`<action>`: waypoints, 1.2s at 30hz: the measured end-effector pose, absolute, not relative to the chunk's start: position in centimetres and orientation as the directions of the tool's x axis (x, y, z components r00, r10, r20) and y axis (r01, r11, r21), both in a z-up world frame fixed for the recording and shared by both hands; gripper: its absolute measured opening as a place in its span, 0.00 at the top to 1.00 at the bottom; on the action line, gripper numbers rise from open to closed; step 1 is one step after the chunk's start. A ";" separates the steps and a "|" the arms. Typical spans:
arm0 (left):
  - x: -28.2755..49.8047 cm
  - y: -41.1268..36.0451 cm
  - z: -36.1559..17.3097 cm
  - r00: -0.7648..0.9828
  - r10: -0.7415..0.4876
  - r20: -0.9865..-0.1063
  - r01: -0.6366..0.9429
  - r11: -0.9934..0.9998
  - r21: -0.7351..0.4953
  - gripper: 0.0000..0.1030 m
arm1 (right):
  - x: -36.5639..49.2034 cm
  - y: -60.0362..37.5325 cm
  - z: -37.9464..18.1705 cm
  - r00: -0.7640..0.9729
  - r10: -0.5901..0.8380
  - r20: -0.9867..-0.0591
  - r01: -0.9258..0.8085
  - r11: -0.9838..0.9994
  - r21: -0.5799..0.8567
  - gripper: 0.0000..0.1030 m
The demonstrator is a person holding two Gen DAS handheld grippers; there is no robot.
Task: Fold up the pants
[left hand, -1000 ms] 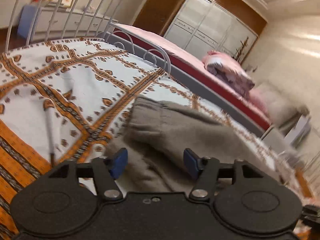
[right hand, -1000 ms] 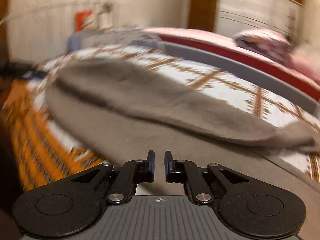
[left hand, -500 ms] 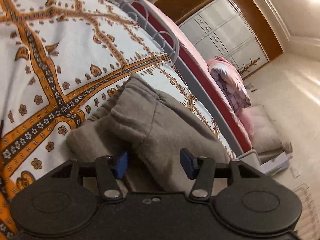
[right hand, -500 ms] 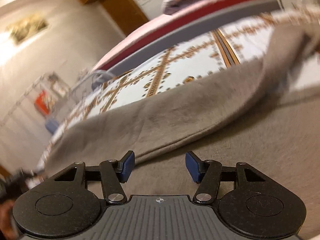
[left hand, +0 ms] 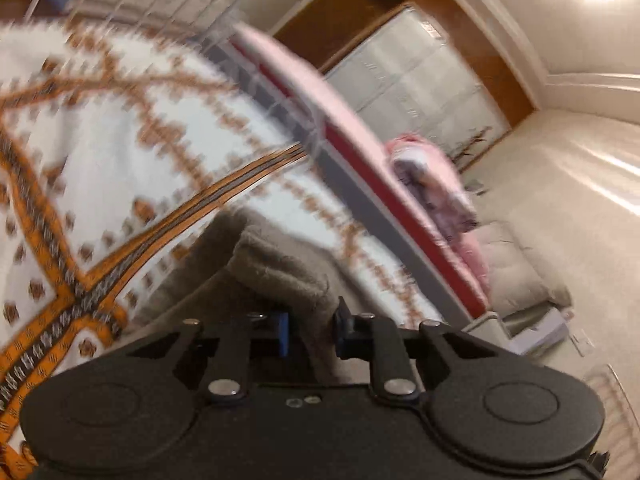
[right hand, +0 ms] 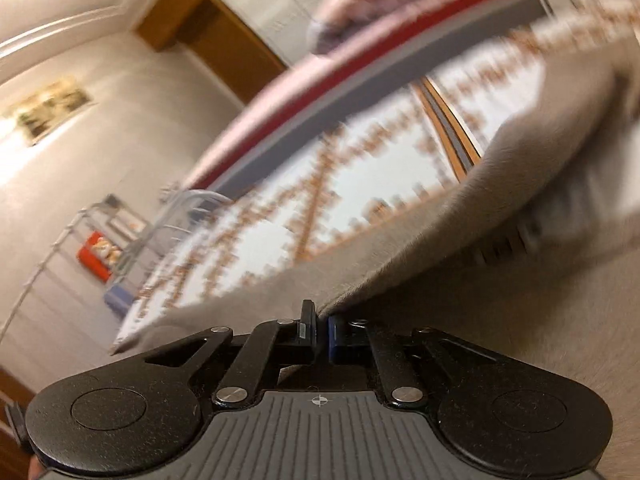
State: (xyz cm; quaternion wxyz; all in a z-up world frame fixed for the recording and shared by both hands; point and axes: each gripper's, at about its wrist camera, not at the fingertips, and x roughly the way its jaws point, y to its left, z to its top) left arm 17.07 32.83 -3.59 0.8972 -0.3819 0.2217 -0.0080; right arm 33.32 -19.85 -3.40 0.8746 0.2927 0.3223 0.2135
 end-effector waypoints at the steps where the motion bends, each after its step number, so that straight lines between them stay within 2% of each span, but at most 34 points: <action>1: 16.5 32.8 -2.9 0.904 -0.182 -0.387 -0.147 0.717 -0.681 0.90 | 32.3 -20.3 -2.3 0.709 0.569 -0.415 -0.216 0.737 0.641 0.94; 4: 14.3 33.0 -2.7 0.886 -0.185 -0.424 -0.149 0.754 -0.640 0.90 | 28.4 -21.4 -0.3 0.707 0.591 -0.387 -0.282 0.739 0.612 0.94; 6: 13.9 33.1 -4.5 0.839 -0.184 -0.513 -0.189 0.784 -0.591 0.90 | 25.7 -21.5 -0.8 0.684 0.601 -0.414 -0.304 0.751 0.586 0.94; 8: 14.3 33.0 -7.6 0.770 -0.192 -0.608 -0.242 0.794 -0.558 0.91 | 24.3 -20.7 -3.2 0.648 0.584 -0.489 -0.308 0.788 0.533 0.94; 10: 13.8 32.9 -8.1 0.798 -0.184 -0.574 -0.246 0.770 -0.589 0.91 | 24.5 -19.3 -6.4 0.592 0.555 -0.585 -0.237 0.813 0.532 0.94; 11: 13.8 32.8 -7.9 0.799 -0.177 -0.574 -0.256 0.764 -0.592 0.91 | 24.5 -19.1 -7.4 0.589 0.553 -0.590 -0.218 0.811 0.542 0.94; 13: 14.0 32.4 -7.3 0.798 -0.161 -0.581 -0.256 0.782 -0.568 0.91 | 23.9 -19.5 -7.6 0.607 0.561 -0.562 -0.205 0.794 0.572 0.94; 21: 14.2 32.5 -5.6 0.831 -0.131 -0.540 -0.217 0.819 -0.532 0.91 | 23.3 -18.9 -4.2 0.642 0.571 -0.511 -0.281 0.796 0.537 0.94; 23: 14.8 32.4 -6.0 0.803 -0.112 -0.585 -0.244 0.834 -0.495 0.91 | 23.6 -18.2 -4.8 0.624 0.571 -0.534 -0.284 0.802 0.525 0.94; 25: 15.1 32.0 -6.8 0.773 -0.108 -0.626 -0.258 0.847 -0.465 0.90 | 24.0 -17.5 -6.7 0.592 0.536 -0.602 -0.259 0.833 0.488 0.94; 27: 14.7 31.9 -6.0 0.770 -0.103 -0.630 -0.258 0.852 -0.456 0.86 | 23.8 -18.1 -7.6 0.590 0.556 -0.585 -0.227 0.810 0.541 0.94; 28: 14.5 32.0 -5.6 0.766 -0.103 -0.635 -0.260 0.853 -0.452 0.85 | 23.8 -18.4 -7.2 0.583 0.560 -0.588 -0.220 0.806 0.550 0.92; 29: 14.1 31.9 -4.9 0.762 -0.094 -0.641 -0.261 0.861 -0.437 0.86 | 23.6 -18.7 -6.6 0.584 0.554 -0.594 -0.212 0.809 0.548 0.84; 30: 13.7 31.6 -4.0 0.760 -0.077 -0.645 -0.264 0.871 -0.415 0.86 | 23.1 -19.3 -5.7 0.604 0.543 -0.584 -0.213 0.816 0.538 0.81; 36: 14.3 28.4 0.1 0.777 -0.091 -0.623 -0.201 0.902 -0.382 0.79 | 22.4 -23.4 -0.6 0.710 0.449 -0.543 -0.229 0.876 0.425 0.81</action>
